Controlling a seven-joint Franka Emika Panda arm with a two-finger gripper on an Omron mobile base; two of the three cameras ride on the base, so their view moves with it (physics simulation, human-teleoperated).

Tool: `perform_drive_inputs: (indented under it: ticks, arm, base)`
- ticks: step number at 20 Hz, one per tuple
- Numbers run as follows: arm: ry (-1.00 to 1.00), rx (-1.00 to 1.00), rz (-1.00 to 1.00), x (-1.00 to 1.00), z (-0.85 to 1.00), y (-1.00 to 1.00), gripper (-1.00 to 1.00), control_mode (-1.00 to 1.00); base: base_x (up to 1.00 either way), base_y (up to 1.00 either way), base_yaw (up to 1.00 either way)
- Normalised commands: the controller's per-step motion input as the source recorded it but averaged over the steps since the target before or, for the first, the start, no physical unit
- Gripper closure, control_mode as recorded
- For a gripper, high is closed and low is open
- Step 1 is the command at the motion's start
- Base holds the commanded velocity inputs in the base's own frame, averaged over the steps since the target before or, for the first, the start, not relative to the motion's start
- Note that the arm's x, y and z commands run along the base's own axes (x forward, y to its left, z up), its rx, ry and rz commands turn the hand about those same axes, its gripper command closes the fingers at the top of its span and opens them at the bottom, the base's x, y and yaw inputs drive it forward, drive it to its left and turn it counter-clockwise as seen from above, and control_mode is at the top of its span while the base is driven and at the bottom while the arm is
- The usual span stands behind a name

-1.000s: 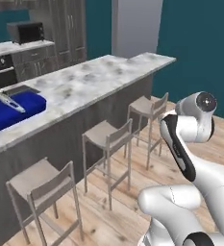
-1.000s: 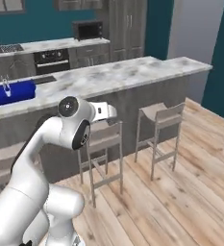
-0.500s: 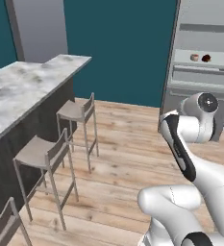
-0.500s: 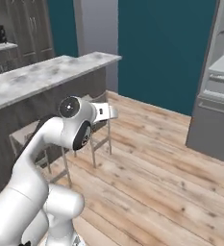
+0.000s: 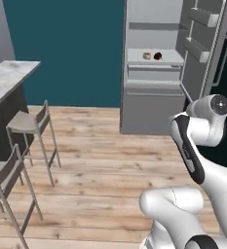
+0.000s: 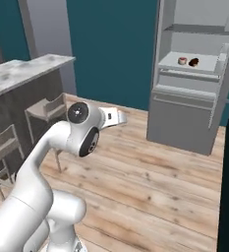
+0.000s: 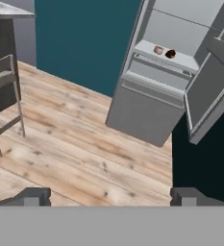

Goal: Gather the garlic and bell pepper from the fridge and place them on a tray on the dining counter. Then gather the steaks from the fridge and place them on the other tray.

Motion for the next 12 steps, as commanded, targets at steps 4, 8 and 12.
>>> perform_drive_inputs:
  ticks: [4, 8, 12]
  arm:
    - [0.0, 0.0, 0.0, 0.0, 0.0, 0.0, -1.0, 1.0]
    - [0.0, 0.0, 0.0, 0.0, 0.0, 0.0, -1.0, 1.0]
    - [0.0, 0.0, 0.0, 0.0, 0.0, 0.0, -1.0, 1.0]
  base:
    - [0.52, -0.14, -0.25]
    - [0.62, -0.16, -0.23]
    - [0.92, -0.02, -0.17]
